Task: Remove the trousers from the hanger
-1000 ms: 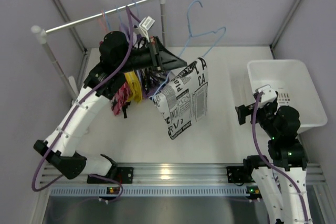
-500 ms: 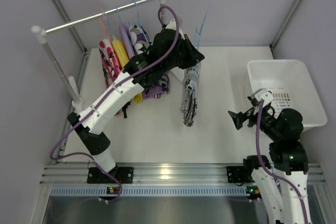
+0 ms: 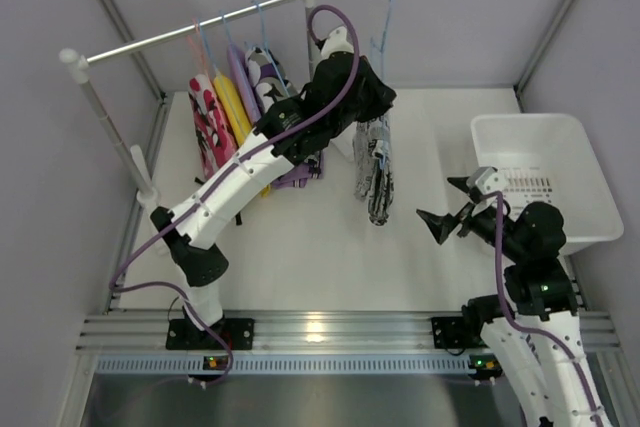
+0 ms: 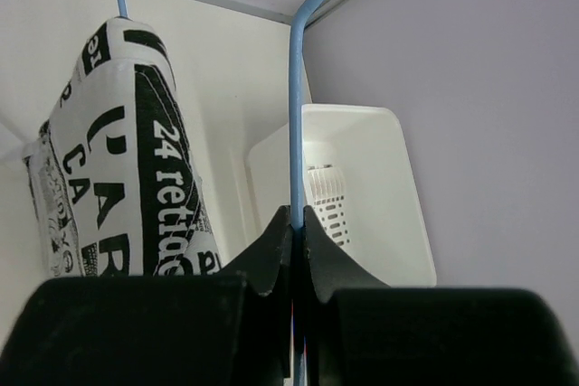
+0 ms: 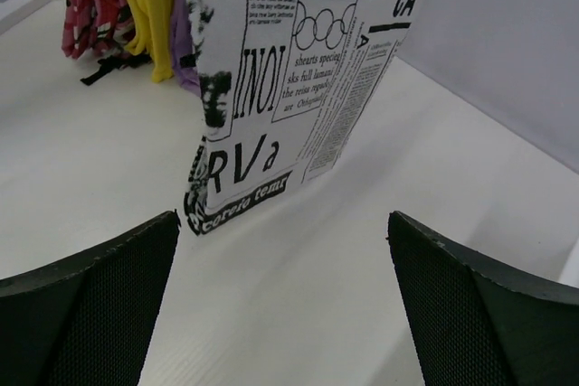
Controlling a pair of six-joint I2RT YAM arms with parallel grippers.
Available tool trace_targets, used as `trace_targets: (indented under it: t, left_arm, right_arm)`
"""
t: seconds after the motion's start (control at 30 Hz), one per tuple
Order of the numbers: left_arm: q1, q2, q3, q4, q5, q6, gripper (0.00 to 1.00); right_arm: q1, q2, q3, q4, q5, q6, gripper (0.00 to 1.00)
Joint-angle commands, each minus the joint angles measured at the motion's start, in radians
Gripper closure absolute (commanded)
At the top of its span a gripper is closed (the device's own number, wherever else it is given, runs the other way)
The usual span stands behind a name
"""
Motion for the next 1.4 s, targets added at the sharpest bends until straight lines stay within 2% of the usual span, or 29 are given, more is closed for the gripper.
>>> trace_targets:
  t: [0.0, 0.07, 0.1, 0.17, 0.2, 0.27, 0.43, 0.63, 0.8, 1.17, 1.37]
  left_arm:
    - [0.002, -0.012, 0.089, 0.151, -0.073, -0.029, 1.00]
    - [0.002, -0.005, 0.105, 0.162, -0.090, -0.034, 1.00]
    - [0.002, -0.007, 0.109, 0.165, -0.098, -0.034, 1.00]
    - [0.002, -0.005, 0.117, 0.174, -0.113, -0.035, 1.00]
    - [0.002, -0.008, 0.119, 0.177, -0.133, -0.037, 1.00]
    - [0.002, -0.013, 0.123, 0.182, -0.148, -0.044, 1.00]
    - [0.002, -0.035, 0.125, 0.185, -0.144, -0.084, 1.00]
    - [0.002, -0.053, 0.125, 0.188, -0.066, -0.139, 1.00]
    - [0.002, -0.059, 0.135, 0.188, -0.023, -0.170, 1.00]
    - [0.002, -0.071, 0.134, 0.197, 0.046, -0.215, 1.00]
    - [0.002, -0.071, 0.126, 0.197, 0.031, -0.199, 1.00]
  right_arm:
    - [0.133, 0.018, -0.052, 0.150, 0.104, -0.077, 0.04]
    - [0.221, 0.037, -0.094, 0.185, 0.232, -0.104, 0.03]
    - [0.324, 0.048, -0.104, 0.204, 0.289, -0.124, 0.03]
    - [0.437, 0.087, -0.129, 0.265, 0.406, -0.147, 0.02]
    - [0.541, 0.103, -0.138, 0.290, 0.520, -0.164, 0.01]
    - [0.563, 0.136, -0.167, 0.378, 0.537, -0.165, 0.01]
    - [0.627, 0.253, -0.196, 0.537, 0.725, -0.113, 0.00]
    - [0.638, 0.311, -0.239, 0.713, 0.704, -0.115, 0.01]
    - [0.637, 0.368, -0.253, 0.797, 0.794, -0.150, 0.01]
    - [0.637, 0.403, -0.238, 0.841, 0.811, -0.164, 0.00]
    - [0.637, 0.390, -0.192, 0.770, 0.707, -0.135, 0.00]
